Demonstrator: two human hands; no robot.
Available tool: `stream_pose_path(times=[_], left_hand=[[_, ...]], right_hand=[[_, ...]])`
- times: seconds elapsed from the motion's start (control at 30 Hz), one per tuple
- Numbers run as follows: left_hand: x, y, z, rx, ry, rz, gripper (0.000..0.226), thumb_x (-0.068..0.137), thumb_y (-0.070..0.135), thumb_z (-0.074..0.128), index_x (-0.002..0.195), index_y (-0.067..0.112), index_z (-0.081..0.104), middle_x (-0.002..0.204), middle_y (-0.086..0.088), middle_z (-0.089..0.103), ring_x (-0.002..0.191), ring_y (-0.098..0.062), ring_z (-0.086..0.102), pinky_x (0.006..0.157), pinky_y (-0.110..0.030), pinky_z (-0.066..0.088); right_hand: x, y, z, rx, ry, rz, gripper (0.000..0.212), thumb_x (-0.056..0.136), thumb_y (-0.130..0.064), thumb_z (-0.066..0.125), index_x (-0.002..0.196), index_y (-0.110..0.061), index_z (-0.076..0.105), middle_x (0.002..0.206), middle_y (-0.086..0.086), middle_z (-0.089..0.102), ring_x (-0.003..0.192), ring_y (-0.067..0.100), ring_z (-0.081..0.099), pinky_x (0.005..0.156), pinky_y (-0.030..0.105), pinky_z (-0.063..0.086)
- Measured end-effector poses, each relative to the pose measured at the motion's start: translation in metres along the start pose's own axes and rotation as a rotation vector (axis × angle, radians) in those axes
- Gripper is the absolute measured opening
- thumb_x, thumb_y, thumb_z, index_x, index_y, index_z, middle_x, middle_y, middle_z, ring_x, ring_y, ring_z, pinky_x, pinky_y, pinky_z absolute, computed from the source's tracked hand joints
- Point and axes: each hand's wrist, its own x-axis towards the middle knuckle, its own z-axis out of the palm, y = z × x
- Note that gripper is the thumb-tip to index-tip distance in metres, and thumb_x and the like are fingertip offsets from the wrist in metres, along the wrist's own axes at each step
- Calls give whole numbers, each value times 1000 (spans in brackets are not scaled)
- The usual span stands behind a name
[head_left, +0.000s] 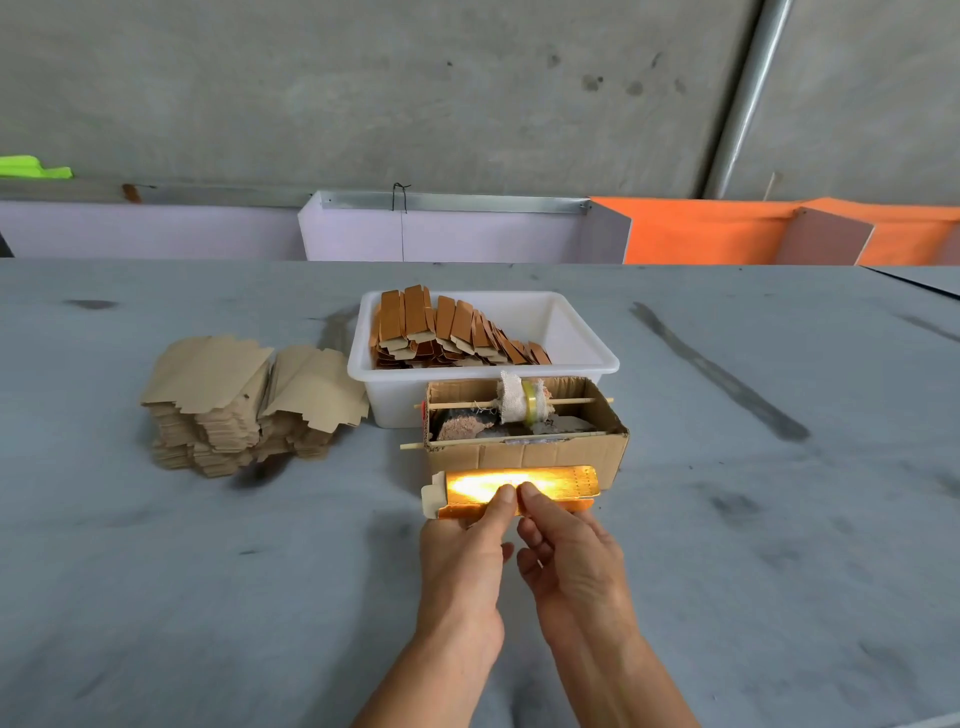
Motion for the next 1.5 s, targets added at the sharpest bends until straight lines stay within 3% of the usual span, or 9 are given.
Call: stream_pose_path(times=[0.13,0.37,0.5,0.7,0.83,1.0,1.1,1.2,1.5], left_hand=[[1,-1,-4,37,-7,-5,10,80,10,72,75,16,67,59,10,69,70,-11,63,74,-36,53],[1,-3,-11,37,-73,-60,11,72,3,76,75,11,70,67,2,73,74,-17,65,76,-35,50],[2,-5,-11,-30,-42,-107,11,74,0,73,71,9,66,58,2,67,64,-16,58,65,-31,50],[7,2,-12,-126,17,-170,11,75,-4,70,78,5,63,60,-7,65,53,-16,61,50,-27,54],[9,6,-15,-136,-4,-193,9,76,-3,69,77,2,62,55,-7,64,45,-13,60,46,-24,54],[8,6,-20,-143,10,-213,11,86,14,64,83,3,61,64,-13,67,51,-18,63,44,-24,53],[12,11,-25,-176,92,-162,8,84,7,66,79,6,60,64,-10,60,54,-18,57,43,-23,52],[12,17,-28,-145,63,-114,11,80,-2,67,74,5,62,52,-4,61,44,-12,57,43,-19,51],[10,43,-13,-205,1,-49,7,79,-2,67,76,3,62,64,-14,70,54,-19,68,47,-25,55]], right_hand=[[3,-4,1,20,50,61,16,73,-5,75,74,-14,61,60,-1,60,47,5,50,41,17,39],[6,1,-4,-38,167,-60,20,70,-2,77,67,-12,60,54,-1,56,59,15,48,60,27,36],[7,2,-4,-57,191,-72,22,68,-3,79,68,-12,58,55,1,56,59,17,50,61,28,37],[4,-8,-8,-55,39,56,13,74,-14,75,71,-14,62,56,0,60,56,13,55,55,26,38],[2,-13,-14,-93,-8,67,16,72,-5,73,70,-15,61,61,1,61,57,13,58,54,25,38],[1,-15,-14,-155,62,-7,15,78,-5,72,69,-14,64,56,-2,63,53,9,58,57,24,39],[1,-19,-14,-194,91,-39,15,79,-8,73,69,-15,63,56,-2,65,52,8,60,61,25,40],[3,-24,-11,-204,93,-46,16,79,-9,73,71,-15,61,54,-3,65,49,6,61,62,26,39],[-4,-36,21,-339,-99,-92,10,76,-17,76,73,-12,69,66,-1,69,65,11,61,66,29,42]])
